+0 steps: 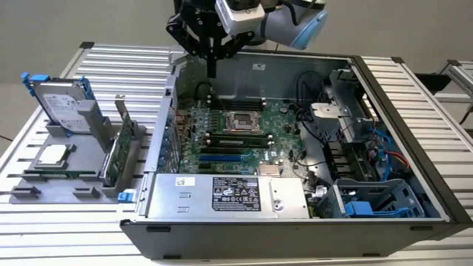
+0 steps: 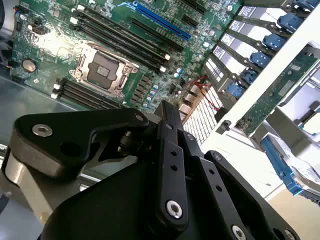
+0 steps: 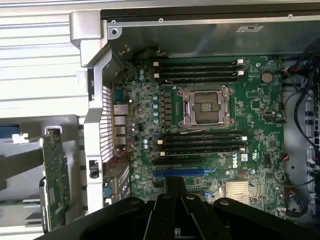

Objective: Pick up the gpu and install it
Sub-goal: 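Reach for the gpu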

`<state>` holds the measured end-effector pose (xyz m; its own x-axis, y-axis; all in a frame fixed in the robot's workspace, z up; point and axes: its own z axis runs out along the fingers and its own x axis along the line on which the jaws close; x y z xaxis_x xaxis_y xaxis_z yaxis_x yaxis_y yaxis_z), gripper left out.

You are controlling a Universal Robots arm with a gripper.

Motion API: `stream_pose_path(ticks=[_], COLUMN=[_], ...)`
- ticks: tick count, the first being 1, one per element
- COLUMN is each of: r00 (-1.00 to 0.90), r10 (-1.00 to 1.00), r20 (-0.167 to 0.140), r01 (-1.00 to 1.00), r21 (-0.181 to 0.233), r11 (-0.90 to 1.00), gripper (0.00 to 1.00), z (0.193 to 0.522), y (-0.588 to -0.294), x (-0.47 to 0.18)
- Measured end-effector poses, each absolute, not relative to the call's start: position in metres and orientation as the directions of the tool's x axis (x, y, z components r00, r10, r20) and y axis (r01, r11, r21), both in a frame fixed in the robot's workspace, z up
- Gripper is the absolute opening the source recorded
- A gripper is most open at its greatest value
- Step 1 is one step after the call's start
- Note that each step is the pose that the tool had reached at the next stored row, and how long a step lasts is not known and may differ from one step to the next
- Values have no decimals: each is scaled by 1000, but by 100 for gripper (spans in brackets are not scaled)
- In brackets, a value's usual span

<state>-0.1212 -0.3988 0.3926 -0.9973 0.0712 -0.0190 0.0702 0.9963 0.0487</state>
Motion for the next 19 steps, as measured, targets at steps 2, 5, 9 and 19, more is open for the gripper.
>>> stream_pose_path(ticks=[2, 5, 9, 19], r00=[-997, -997, -997, -997], r10=[71, 71, 71, 71], r20=[-19, -19, -19, -19], r01=[70, 70, 70, 70], r21=[49, 49, 49, 49], r11=[996, 996, 996, 996], gripper=[0, 0, 0, 0], z=[393, 393, 393, 393], y=[-399, -399, -399, -399], x=[-121, -121, -121, -121])
